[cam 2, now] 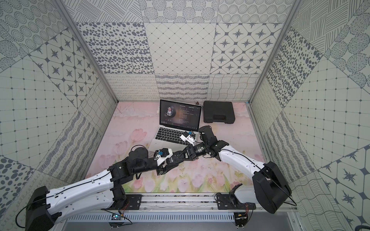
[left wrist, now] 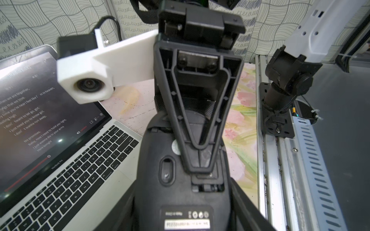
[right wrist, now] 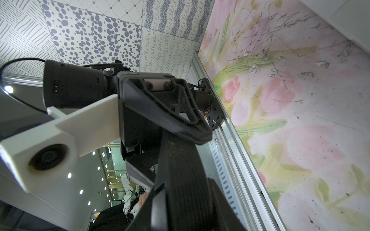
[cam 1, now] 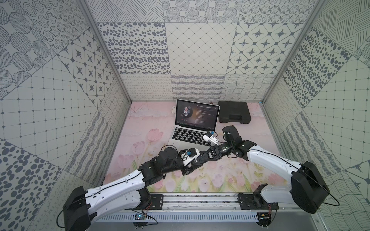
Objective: Remove the wireless mouse receiver from the laptop
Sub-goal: Close the lid on the mouse.
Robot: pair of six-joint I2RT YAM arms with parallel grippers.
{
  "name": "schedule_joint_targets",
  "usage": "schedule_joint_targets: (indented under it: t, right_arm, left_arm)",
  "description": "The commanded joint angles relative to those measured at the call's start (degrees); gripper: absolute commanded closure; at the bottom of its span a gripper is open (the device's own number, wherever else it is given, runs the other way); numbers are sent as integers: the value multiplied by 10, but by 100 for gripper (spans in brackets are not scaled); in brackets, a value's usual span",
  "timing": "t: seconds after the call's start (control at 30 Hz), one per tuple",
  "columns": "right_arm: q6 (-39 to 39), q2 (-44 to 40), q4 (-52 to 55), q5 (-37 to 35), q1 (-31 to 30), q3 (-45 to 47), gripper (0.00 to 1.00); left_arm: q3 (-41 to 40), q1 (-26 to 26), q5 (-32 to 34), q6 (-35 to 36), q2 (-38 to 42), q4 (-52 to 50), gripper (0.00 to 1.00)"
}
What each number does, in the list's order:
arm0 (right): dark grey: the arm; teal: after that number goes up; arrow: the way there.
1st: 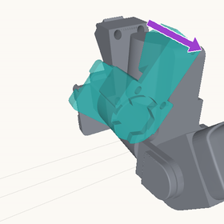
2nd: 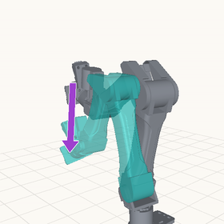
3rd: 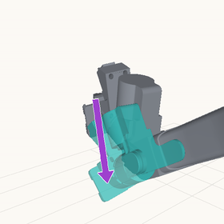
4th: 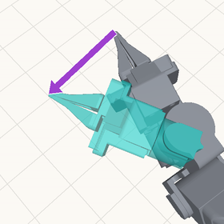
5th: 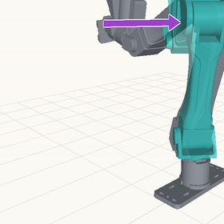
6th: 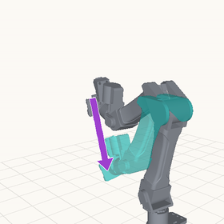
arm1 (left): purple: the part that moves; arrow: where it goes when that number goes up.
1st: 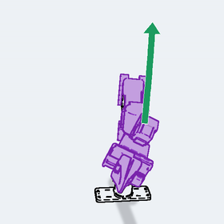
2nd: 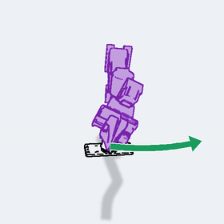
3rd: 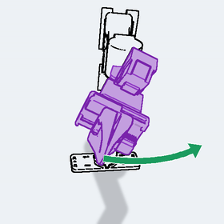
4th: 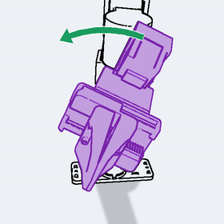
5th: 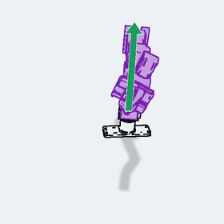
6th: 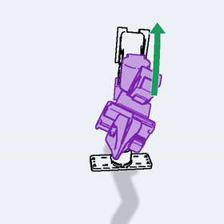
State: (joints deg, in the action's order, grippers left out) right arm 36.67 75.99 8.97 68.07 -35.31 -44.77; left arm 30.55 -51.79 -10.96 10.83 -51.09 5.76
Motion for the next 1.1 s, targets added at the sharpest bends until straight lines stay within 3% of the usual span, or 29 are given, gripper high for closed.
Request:
schedule_joint_targets:
  t: [0.0, 0.1, 0.27, 0.5, 0.83, 1.07]
  right_arm:
    - [5, -10, -32, 8, 1, 4, 83]
    - [8, -9, -33, 7, 1, 3, 80]
    - [-1, -9, -16, 5, 0, -3, 57]
    - [-14, -12, 3, -3, 0, -11, 35]
    - [-18, -32, 17, -4, 31, 3, 27]
    - [-43, -43, 59, 0, 41, 1, 29]
  left_arm:
    - [1, 0, -5, 12, 2, 30, 48]
    - [4, -1, -13, 11, -4, 28, 56]
    - [13, -1, -29, 11, -16, 21, 69]
    - [15, -1, -29, 11, -16, 14, 73]
    - [19, -1, -30, 12, -18, 6, 76]
    - [20, -1, -25, 13, -16, 3, 78]
